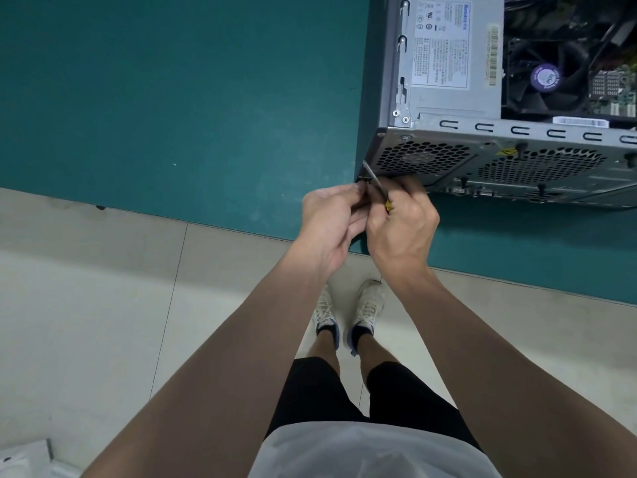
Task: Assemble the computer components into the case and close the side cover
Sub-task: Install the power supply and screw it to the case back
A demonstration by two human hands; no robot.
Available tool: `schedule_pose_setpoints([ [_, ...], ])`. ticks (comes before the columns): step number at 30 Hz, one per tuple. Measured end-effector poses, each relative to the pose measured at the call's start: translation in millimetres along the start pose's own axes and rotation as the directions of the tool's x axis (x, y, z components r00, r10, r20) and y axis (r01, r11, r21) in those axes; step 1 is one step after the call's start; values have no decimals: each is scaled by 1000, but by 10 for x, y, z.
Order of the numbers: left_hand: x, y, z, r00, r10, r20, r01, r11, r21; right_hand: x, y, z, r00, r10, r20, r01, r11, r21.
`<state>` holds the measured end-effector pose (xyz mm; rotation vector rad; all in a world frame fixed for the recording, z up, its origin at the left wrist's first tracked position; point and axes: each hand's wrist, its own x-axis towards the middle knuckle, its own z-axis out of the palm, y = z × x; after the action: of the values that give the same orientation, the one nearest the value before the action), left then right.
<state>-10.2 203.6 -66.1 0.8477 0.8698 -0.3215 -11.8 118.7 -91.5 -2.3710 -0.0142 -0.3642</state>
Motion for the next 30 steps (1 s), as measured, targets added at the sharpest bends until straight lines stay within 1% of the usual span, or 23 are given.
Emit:
schedule_pose_setpoints([
  [2,3,-14,2,1000,-1,-3,1,1000,-13,-4,24,-1,1000,-30,-5,30,1000,2],
  [7,33,-50,-36,1000,24,4,-24,1000,-8,26,101,-33,987,-158,15,159,986,-43],
  [10,31,-65,-48,999,40,-4,-40,999,-15,34,97,-35,986,-165,28,166,984,-62],
  [15,22,-50,-31,1000,28,-1,-28,999,-35,10,60,3,997,-78,-16,78,997,-30],
  [18,8,-18,-6,1000,19,-20,-20,1000,-20,7,10,-1,999,-48,-16,47,998,-48],
  [20,-5,-3,14,1000,14,-26,-15,1000,-14,0,-34,-9,1000,-5,6,6,997,-74],
  [22,-10,10,32,999,10,-53,-10,1000,-3,-9,-86,-26,997,71,41,-65,991,-114],
  [27,-54,86,71,994,-16,-112,22,998,53,5,-184,-97,970,223,97,-204,963,-175],
  [30,-48,116,86,992,-43,-115,46,999,22,29,-175,-176,941,309,136,-281,940,-194],
])
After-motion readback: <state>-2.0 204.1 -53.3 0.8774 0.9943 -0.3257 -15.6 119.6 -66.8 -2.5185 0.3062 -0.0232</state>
